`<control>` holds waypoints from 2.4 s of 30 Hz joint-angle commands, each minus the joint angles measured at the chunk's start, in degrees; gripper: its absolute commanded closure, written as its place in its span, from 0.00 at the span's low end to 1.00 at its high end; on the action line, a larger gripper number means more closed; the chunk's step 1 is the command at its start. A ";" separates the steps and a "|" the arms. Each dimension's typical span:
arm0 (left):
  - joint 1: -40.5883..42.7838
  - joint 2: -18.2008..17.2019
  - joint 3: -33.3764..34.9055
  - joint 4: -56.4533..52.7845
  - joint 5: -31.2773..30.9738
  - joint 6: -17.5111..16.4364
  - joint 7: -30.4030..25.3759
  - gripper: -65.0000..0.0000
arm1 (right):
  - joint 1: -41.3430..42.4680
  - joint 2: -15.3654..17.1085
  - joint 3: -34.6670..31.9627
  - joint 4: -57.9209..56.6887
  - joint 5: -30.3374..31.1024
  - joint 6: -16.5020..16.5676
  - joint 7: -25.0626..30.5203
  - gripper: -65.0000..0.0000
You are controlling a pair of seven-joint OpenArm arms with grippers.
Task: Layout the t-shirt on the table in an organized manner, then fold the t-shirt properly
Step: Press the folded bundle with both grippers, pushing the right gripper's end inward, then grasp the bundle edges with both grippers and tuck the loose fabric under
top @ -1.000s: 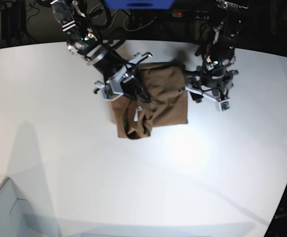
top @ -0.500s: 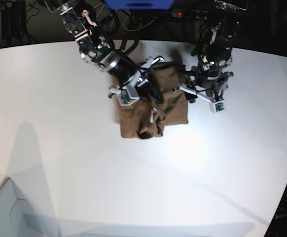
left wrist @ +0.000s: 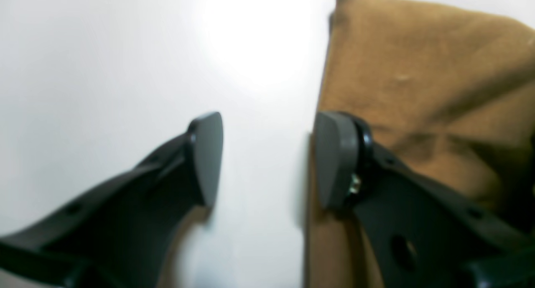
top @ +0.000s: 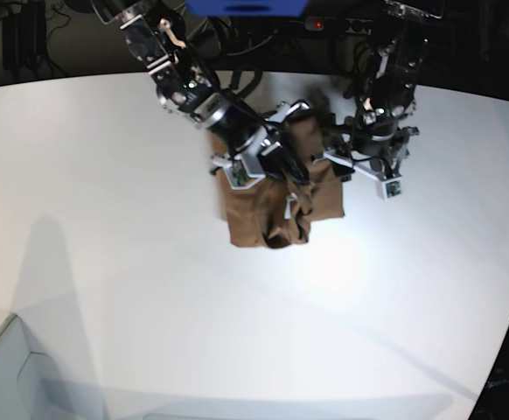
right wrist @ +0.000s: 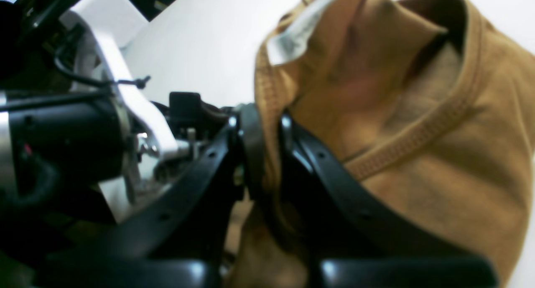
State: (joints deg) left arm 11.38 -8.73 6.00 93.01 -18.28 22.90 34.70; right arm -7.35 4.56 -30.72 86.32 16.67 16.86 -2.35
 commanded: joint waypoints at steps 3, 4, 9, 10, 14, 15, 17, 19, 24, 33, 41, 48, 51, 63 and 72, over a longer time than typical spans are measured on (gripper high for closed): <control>-0.43 -0.19 -0.15 1.36 -0.13 0.36 -0.02 0.47 | 0.72 -0.65 -0.27 0.93 0.35 0.68 1.78 0.99; -0.34 -0.19 -0.15 1.71 -0.13 0.36 -0.02 0.47 | 0.81 -0.65 -0.27 0.58 0.35 0.68 1.78 0.95; -0.08 -0.28 -0.24 4.61 -0.13 0.36 0.07 0.47 | 0.98 -0.47 -1.85 -1.71 0.35 0.68 1.78 0.68; -0.08 -0.72 -0.24 5.23 -0.13 0.36 0.07 0.47 | 0.98 -0.21 -2.82 -1.71 0.35 0.68 1.78 0.64; 0.27 -2.21 -0.24 8.66 -0.13 0.36 0.07 0.47 | 0.63 1.55 -5.72 0.31 0.43 0.68 2.31 0.60; 0.98 -2.30 -0.42 9.54 -0.05 0.36 0.07 0.47 | 0.45 1.64 -5.72 1.19 0.43 0.68 2.31 0.60; 2.12 -3.53 -2.00 11.47 -0.05 0.36 0.07 0.47 | -0.25 2.26 -5.63 3.13 0.43 0.68 2.13 0.60; 3.88 -3.88 -3.58 13.67 -0.05 0.36 0.07 0.47 | -0.86 2.52 -5.54 5.68 0.43 0.68 2.13 0.60; 7.48 -4.15 -8.68 16.75 -0.13 0.36 0.07 0.47 | -1.66 5.33 -5.54 9.98 0.43 0.68 2.22 0.60; 9.50 -3.62 -9.82 19.30 -12.88 0.27 -0.37 0.47 | -3.59 6.83 4.83 11.13 0.61 0.68 2.22 0.60; 5.55 -1.25 -9.74 15.52 -26.16 0.36 -0.02 0.32 | -5.61 6.83 8.87 11.13 0.61 0.94 2.13 0.60; 3.44 -0.19 -4.02 12.35 -25.89 0.36 -0.37 0.25 | -6.58 7.00 8.87 11.13 0.61 0.94 1.87 0.60; 2.21 -0.19 -3.41 11.30 -25.89 0.36 -0.28 0.25 | -6.67 7.97 8.87 11.13 0.61 0.94 1.87 0.60; -3.86 -0.19 0.11 5.67 -25.89 0.36 0.07 0.52 | -6.76 8.85 8.87 10.86 0.61 0.94 1.87 0.60; -5.71 -1.07 1.78 4.53 -26.24 0.36 -0.19 0.66 | -6.84 8.85 8.87 10.69 0.61 0.94 1.87 0.60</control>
State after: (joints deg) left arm 6.52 -9.82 7.90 96.16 -42.85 22.50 35.09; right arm -14.50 13.34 -21.96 96.12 16.71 17.15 -2.28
